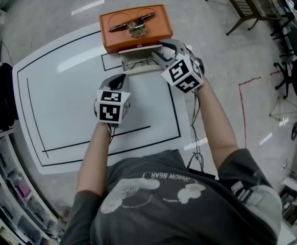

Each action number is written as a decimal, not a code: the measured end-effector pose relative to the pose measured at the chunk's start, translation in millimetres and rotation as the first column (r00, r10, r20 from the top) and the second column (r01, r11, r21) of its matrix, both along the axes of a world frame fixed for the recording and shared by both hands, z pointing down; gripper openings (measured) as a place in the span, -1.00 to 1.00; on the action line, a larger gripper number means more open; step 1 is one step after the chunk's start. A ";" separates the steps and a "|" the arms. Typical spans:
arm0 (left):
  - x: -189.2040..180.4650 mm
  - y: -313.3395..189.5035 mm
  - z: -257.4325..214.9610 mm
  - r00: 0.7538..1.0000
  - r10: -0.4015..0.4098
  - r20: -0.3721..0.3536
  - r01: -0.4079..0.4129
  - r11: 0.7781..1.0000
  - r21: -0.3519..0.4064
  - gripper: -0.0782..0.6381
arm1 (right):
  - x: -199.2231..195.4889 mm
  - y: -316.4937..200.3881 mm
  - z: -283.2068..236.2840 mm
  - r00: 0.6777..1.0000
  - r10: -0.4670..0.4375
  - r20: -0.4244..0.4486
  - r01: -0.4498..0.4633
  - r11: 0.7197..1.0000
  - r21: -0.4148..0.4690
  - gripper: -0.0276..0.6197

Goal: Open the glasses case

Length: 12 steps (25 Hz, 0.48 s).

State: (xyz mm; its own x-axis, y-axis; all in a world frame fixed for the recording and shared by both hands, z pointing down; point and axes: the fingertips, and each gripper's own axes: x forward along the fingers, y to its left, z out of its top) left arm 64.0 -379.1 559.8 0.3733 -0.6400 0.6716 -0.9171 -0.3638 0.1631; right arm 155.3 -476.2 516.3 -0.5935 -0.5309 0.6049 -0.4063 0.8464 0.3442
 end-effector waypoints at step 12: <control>-3.2 24.0 -36.7 1.000 0.023 -0.009 -0.023 0.998 0.055 -0.78 | 19.8 25.6 -39.0 0.973 0.186 0.133 -0.191 0.981 0.028 -0.59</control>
State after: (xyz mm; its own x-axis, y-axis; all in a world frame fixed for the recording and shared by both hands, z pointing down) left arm 60.8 -355.1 523.1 0.3946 -0.6669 0.6321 -0.9068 -0.3935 0.1508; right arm 175.1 -450.7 477.3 -0.5523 -0.6631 0.5052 -0.6006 0.7368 0.3105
